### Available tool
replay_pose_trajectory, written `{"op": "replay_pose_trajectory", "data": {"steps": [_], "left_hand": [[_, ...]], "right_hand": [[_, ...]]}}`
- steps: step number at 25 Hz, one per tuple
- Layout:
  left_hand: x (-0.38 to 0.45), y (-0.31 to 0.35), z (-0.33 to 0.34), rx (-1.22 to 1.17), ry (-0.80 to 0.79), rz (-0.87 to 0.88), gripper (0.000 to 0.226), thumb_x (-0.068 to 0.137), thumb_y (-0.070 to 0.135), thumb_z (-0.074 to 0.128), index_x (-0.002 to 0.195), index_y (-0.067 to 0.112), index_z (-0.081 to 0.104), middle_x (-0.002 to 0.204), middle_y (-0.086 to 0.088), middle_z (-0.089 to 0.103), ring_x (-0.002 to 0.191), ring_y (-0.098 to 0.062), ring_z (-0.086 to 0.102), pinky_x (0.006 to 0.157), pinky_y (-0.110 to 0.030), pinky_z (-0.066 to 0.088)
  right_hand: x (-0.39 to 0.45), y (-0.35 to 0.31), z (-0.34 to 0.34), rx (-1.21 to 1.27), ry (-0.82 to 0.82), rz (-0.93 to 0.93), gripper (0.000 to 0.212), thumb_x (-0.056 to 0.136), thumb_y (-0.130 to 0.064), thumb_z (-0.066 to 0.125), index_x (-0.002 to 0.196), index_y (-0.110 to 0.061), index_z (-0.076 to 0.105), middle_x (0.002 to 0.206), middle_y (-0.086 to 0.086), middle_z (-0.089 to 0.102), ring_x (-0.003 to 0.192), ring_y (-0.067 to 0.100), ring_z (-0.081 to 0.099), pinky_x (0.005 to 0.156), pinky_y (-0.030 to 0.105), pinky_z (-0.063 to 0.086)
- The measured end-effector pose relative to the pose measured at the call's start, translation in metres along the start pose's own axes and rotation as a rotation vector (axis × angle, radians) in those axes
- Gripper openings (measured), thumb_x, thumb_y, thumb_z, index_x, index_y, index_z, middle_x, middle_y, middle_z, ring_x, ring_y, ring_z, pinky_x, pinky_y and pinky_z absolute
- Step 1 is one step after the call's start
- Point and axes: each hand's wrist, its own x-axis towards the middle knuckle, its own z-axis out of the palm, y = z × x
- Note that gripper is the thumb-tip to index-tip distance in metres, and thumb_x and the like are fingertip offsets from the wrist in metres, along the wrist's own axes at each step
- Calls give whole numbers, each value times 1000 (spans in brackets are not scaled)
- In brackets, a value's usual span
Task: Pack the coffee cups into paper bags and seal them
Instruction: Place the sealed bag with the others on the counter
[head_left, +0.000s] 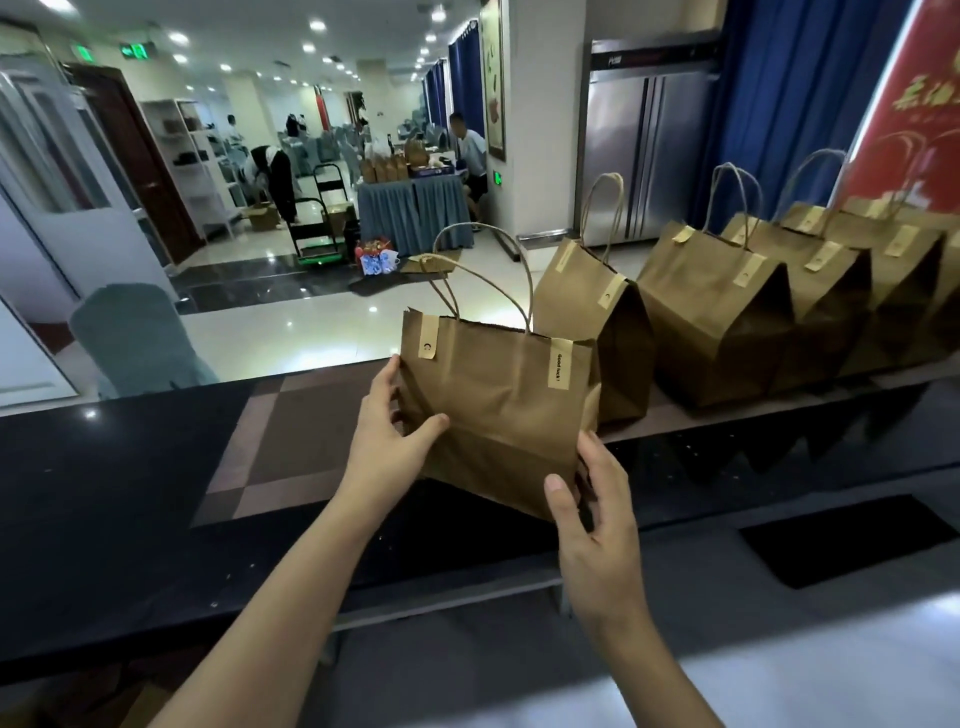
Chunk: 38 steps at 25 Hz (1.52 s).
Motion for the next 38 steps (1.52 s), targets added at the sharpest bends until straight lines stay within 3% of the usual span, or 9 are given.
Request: {"op": "replay_pose_trajectory", "data": {"steps": [3,7,9,11,14,17,22,29,38], "left_hand": [[12,0,13,-13,-101,33,89,89,27,76,155,47,19,147,28,34,135,1,36,115,-31,33],[21,10,27,61,-221,49,80,95,27,67,157,41,19,165,9,14,152,-15,18,122,-48,26],[14,10,32,-16,-290,42,76,95,33,66,155,47,22,162,13,19,147,-15,30,117,-48,36],[-3,6,32,-74,-334,51,73,89,54,67,150,55,27,157,19,28,141,-11,40,109,-42,46],[-27,-1,35,-46,-319,79,77,79,69,68,144,65,27,151,30,34,137,-1,41,90,-15,51],[-31,-9,43,-49,-273,106,75,88,46,72,145,64,26,151,30,36,137,-1,43,99,-27,52],[-8,-16,49,-9,-266,81,80,91,21,73,145,61,29,145,38,40,131,0,49,104,-39,51],[40,-23,54,50,-256,133,79,88,12,75,150,42,36,147,22,47,124,11,51,88,-9,49],[64,-29,65,33,-248,150,78,88,7,73,151,35,37,146,18,48,120,14,53,86,-11,51]], "right_hand": [[-5,1,8,-92,-2,-10,52,96,-60,52,142,-69,30,158,-23,26,146,-3,29,105,11,35],[-10,-3,28,-208,-2,-21,65,90,-71,44,150,-64,21,160,-27,10,148,-1,20,108,27,37],[-8,-4,37,-224,-23,-22,66,90,-72,41,151,-63,18,160,-28,7,148,-3,17,110,31,37],[-5,-5,42,-195,-72,-19,65,91,-73,39,150,-66,15,160,-33,5,146,-10,16,109,28,36],[0,1,40,-118,-83,-25,63,96,-63,48,152,-61,20,160,-33,17,147,-9,22,105,19,34],[0,13,37,-97,-57,14,57,100,-54,48,152,-57,26,158,-30,26,147,-7,24,106,15,33],[12,17,44,-116,-168,106,64,93,-71,35,150,-68,5,160,-40,1,142,-23,4,99,5,25],[41,22,59,-86,-304,177,66,88,-77,30,144,-74,-7,161,-36,-10,140,-23,-3,112,22,18],[67,30,53,-66,-297,180,70,88,-75,33,148,-70,-4,165,-29,-2,147,-13,2,115,24,20]]}}
